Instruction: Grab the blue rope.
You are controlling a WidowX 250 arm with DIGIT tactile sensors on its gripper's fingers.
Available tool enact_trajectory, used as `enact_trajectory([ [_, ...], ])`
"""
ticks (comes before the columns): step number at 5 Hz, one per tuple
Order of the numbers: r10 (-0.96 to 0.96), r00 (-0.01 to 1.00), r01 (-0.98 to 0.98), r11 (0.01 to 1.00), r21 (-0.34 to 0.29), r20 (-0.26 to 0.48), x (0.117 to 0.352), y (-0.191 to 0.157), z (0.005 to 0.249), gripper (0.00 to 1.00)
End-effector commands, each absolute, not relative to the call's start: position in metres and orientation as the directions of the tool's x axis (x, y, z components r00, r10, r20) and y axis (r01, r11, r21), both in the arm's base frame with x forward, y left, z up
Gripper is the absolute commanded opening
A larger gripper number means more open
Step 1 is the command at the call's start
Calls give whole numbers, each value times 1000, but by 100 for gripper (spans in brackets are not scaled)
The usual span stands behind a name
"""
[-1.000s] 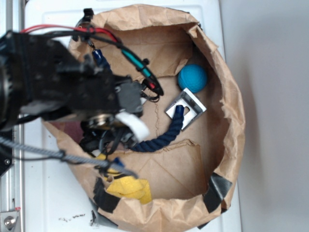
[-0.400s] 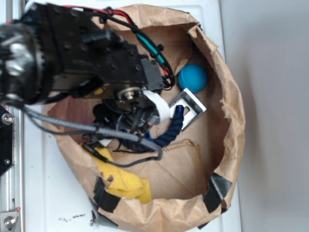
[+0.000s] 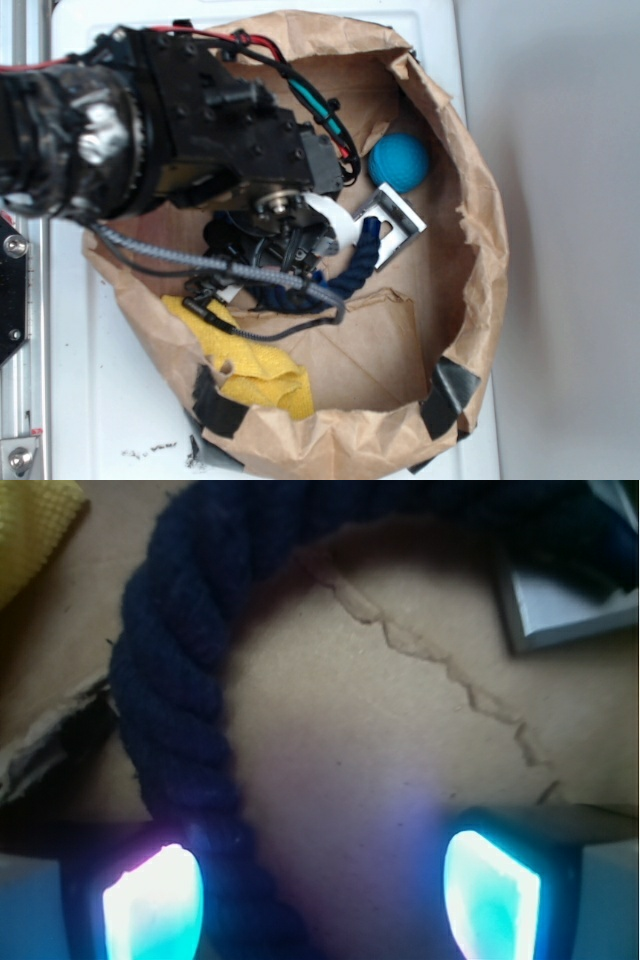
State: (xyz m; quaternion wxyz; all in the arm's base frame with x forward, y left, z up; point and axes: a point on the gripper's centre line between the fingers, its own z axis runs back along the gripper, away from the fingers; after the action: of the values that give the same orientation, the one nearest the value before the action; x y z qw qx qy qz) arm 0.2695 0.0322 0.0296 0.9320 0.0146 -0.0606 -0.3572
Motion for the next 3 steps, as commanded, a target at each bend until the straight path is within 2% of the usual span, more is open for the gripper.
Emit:
enact_trajectory([
  [1,-663,741,656,749,95,109,278,32,32,100],
  [2,-678,724,673,734,86,128,267,32,42,100],
  [3,-684,709,687,725,48,171,257,38,60,100],
])
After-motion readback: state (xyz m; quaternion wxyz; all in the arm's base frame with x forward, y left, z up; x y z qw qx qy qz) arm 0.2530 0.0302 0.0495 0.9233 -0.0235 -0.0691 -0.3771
